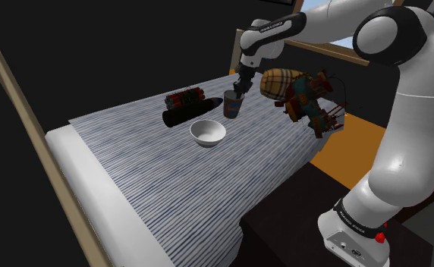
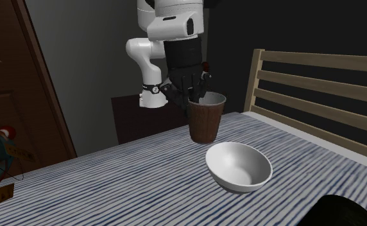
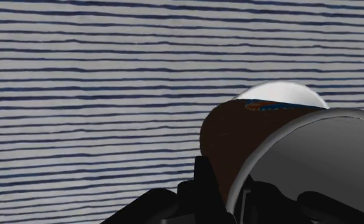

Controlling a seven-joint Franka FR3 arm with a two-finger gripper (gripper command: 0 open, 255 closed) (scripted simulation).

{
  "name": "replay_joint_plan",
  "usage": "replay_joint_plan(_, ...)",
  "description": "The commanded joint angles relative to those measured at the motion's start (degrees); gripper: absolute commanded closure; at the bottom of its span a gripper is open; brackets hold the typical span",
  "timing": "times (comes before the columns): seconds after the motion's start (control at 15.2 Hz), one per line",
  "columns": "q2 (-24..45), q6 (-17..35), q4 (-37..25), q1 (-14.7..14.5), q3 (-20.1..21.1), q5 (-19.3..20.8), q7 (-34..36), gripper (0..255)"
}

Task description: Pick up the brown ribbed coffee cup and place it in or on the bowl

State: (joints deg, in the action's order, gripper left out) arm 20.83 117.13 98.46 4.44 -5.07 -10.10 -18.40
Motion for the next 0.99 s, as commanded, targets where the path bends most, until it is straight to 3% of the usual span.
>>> replay_joint_plan(0.0, 0.8, -0.7, -1.8, -1.5, 0.7, 0.2, 2.5, 255)
replay_joint_plan(0.46, 5.1, -4.1, -10.6, -6.2, 2.7, 1.0, 10.1, 255)
replay_joint_plan(0.92, 6.9, 0.4, -7.8, -6.3, 2.9, 0.6, 9.5, 255)
